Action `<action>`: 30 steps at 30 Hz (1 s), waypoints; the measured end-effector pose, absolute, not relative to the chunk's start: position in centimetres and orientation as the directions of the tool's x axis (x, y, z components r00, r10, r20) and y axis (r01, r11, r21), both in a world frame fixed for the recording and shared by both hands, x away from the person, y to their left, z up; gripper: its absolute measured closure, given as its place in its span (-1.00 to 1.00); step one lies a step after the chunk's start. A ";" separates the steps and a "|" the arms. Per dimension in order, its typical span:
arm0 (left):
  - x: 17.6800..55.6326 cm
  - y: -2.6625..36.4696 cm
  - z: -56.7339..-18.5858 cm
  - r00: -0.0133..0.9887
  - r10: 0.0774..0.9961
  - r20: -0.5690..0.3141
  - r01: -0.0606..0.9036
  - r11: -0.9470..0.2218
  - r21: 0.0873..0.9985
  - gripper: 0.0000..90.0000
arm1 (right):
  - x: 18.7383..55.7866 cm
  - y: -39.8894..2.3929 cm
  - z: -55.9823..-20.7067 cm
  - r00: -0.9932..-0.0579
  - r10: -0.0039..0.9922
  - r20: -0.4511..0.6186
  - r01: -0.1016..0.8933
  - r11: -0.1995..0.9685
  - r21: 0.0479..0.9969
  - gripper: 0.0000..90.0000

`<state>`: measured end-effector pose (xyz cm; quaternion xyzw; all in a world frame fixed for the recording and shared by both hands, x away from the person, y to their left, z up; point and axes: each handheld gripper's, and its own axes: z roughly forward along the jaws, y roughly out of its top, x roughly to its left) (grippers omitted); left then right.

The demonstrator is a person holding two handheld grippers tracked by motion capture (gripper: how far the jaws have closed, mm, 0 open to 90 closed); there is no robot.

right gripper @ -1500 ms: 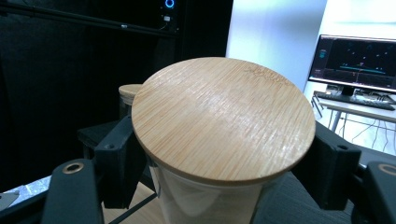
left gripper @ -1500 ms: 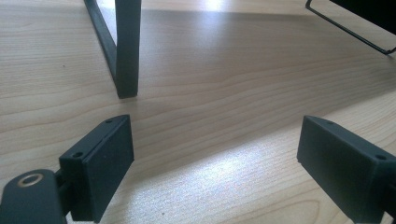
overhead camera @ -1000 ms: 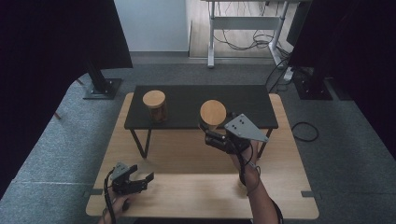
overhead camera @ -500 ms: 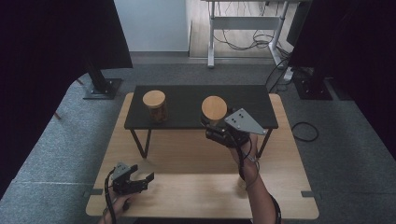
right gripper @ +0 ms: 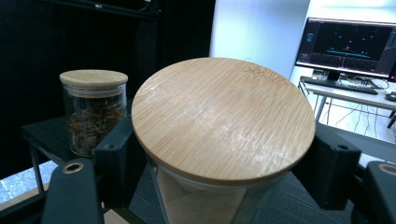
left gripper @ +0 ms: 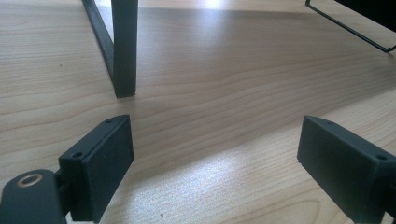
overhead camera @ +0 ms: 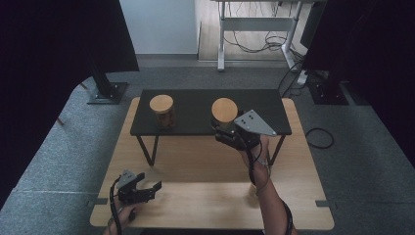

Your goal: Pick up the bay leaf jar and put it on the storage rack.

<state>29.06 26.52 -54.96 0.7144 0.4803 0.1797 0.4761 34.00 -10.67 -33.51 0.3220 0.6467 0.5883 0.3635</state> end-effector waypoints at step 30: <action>29.1 26.5 -55.0 0.481 0.852 -0.205 0.517 -0.086 0.852 -0.78 | 37.4 -9.5 -35.5 -0.473 0.877 -0.089 0.043 0.124 0.991 -0.44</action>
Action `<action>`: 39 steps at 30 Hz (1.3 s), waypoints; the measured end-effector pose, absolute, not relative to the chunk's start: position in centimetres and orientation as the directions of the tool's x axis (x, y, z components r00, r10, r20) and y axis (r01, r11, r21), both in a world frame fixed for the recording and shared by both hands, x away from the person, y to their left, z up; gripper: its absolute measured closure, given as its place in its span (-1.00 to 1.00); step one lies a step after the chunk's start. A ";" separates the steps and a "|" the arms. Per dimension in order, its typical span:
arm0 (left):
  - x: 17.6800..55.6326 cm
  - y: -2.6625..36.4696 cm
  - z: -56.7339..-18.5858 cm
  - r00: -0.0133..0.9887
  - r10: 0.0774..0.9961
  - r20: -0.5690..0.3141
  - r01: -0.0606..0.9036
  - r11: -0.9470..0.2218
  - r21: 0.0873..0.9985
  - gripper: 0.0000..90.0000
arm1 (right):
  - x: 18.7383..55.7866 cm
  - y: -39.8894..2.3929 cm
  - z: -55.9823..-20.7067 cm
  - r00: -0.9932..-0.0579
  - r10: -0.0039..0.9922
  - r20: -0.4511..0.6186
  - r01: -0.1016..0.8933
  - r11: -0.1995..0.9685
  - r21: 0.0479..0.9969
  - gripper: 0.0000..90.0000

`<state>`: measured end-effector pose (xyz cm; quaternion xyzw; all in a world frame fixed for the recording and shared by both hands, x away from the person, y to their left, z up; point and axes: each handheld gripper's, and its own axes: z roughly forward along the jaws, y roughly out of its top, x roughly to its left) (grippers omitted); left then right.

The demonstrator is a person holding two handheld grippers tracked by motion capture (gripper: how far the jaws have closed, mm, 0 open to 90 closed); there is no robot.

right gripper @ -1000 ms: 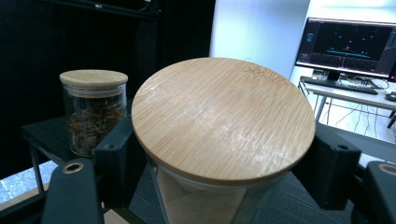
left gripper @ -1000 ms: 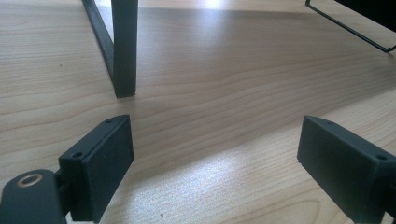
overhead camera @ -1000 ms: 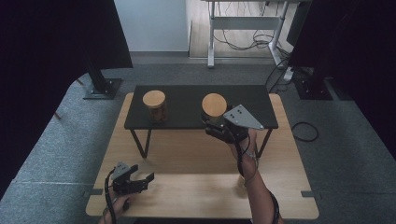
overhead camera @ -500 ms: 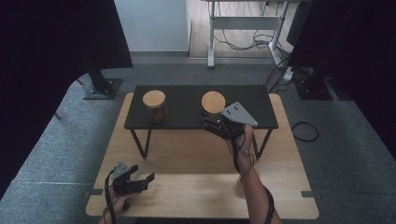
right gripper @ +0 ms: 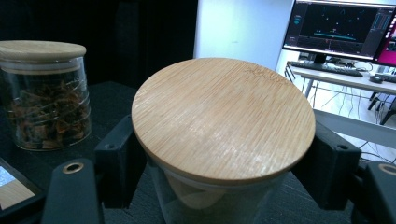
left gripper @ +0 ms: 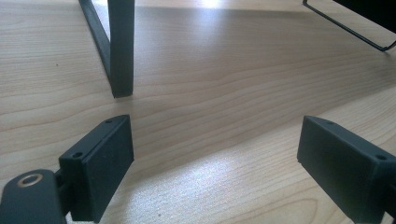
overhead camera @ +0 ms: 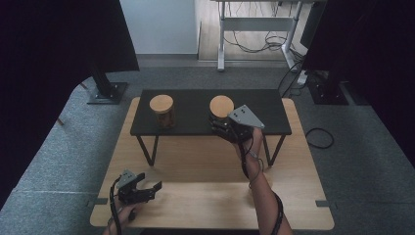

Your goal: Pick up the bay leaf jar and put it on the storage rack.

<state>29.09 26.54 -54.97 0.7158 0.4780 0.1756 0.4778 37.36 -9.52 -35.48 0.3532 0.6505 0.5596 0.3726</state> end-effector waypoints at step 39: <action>29.1 26.6 -55.0 0.483 0.851 -0.208 0.517 -0.086 0.851 -0.78 | 38.0 -8.7 -35.9 -0.433 0.895 -0.110 0.077 0.158 0.984 -0.67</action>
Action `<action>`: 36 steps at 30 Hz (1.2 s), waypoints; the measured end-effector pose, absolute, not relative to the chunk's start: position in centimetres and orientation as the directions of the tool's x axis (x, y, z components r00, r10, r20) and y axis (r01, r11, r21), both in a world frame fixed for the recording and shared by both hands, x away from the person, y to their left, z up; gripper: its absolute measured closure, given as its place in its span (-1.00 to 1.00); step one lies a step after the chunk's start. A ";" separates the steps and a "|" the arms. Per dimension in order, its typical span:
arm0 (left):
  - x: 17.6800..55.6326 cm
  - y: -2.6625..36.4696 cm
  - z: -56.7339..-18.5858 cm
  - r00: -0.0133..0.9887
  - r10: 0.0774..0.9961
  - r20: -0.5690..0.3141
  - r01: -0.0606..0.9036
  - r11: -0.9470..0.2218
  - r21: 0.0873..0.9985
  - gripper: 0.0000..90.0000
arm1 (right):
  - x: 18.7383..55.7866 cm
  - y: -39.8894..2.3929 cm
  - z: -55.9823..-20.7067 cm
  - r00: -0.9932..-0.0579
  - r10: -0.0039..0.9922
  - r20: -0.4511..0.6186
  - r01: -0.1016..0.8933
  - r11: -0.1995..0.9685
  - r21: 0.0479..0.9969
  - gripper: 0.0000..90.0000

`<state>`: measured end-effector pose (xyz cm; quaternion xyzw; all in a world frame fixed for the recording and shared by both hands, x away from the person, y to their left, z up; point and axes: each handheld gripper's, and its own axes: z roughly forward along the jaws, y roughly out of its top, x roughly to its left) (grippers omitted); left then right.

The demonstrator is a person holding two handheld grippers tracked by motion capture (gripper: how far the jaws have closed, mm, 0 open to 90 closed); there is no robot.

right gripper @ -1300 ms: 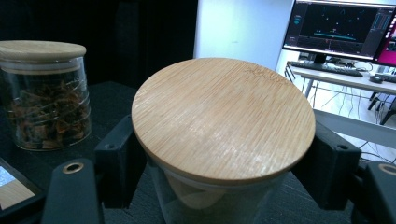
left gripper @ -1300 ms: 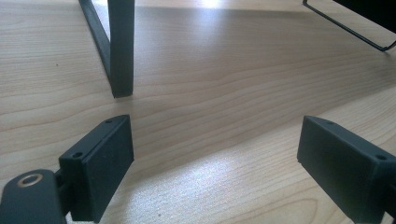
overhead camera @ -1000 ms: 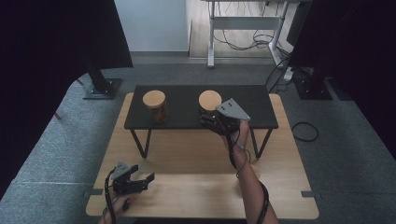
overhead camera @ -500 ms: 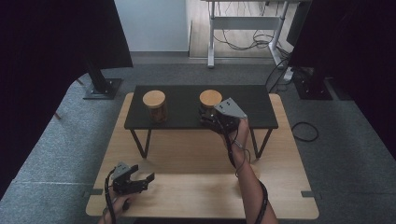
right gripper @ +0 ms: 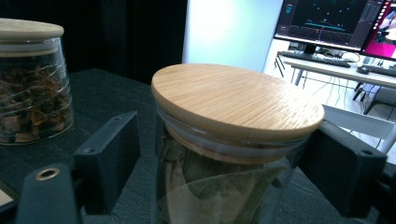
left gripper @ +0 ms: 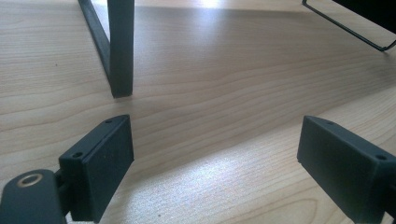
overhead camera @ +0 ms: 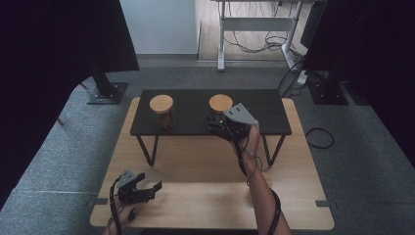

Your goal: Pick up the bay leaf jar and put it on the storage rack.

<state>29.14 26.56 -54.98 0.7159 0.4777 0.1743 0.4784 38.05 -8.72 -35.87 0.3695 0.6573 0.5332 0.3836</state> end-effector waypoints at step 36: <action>28.9 26.4 -54.9 0.480 0.858 -0.182 0.509 -0.103 0.855 -0.78 | 32.5 -11.0 -37.0 -0.518 0.854 -0.055 0.039 0.087 0.995 -0.75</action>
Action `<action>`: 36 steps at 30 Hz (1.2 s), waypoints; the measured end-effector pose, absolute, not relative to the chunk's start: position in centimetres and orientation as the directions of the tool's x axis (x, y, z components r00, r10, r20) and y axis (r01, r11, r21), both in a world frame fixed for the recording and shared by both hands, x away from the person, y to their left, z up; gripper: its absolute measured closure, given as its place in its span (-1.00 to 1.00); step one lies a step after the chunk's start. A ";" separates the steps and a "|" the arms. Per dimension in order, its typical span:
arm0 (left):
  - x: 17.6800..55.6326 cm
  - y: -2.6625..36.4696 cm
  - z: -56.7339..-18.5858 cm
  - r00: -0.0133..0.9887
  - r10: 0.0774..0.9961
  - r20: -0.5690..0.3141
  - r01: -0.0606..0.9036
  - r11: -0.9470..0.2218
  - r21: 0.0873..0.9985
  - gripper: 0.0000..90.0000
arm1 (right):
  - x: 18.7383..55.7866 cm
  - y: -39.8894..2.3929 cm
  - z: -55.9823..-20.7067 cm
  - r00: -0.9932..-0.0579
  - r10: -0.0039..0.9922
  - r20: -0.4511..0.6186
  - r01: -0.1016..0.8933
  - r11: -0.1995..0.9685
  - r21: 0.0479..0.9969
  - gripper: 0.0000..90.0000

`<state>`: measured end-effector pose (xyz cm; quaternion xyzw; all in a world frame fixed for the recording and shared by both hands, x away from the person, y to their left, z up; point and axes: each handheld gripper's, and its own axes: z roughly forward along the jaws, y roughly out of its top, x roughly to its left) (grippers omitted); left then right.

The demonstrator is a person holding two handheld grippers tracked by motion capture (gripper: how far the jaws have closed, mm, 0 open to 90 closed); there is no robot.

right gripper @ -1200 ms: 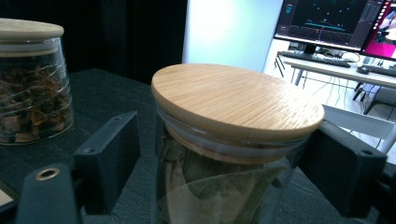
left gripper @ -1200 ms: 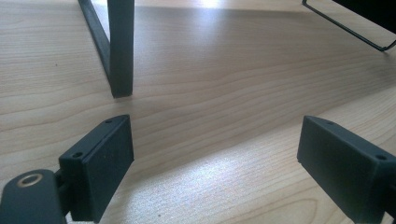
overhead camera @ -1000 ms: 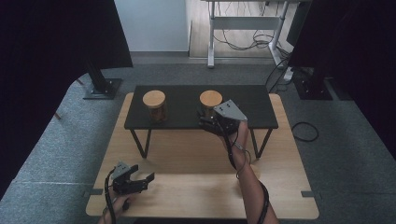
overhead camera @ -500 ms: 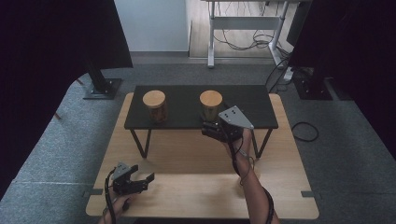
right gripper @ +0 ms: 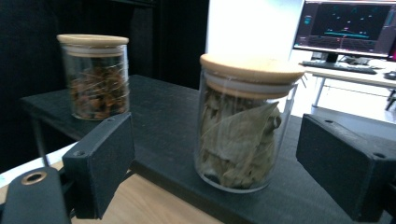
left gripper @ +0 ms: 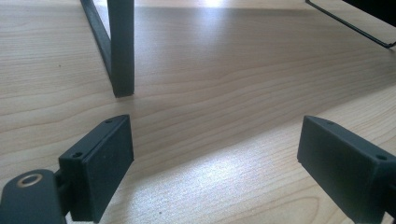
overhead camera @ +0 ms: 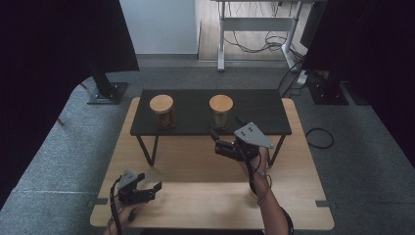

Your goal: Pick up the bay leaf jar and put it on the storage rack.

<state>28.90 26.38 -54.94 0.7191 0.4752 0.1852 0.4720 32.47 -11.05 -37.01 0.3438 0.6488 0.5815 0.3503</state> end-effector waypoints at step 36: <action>28.8 26.2 -54.9 0.475 0.862 -0.177 0.511 -0.106 0.853 -0.78 | 24.8 -14.5 -45.4 -0.562 0.824 0.071 0.122 -0.002 0.993 -0.72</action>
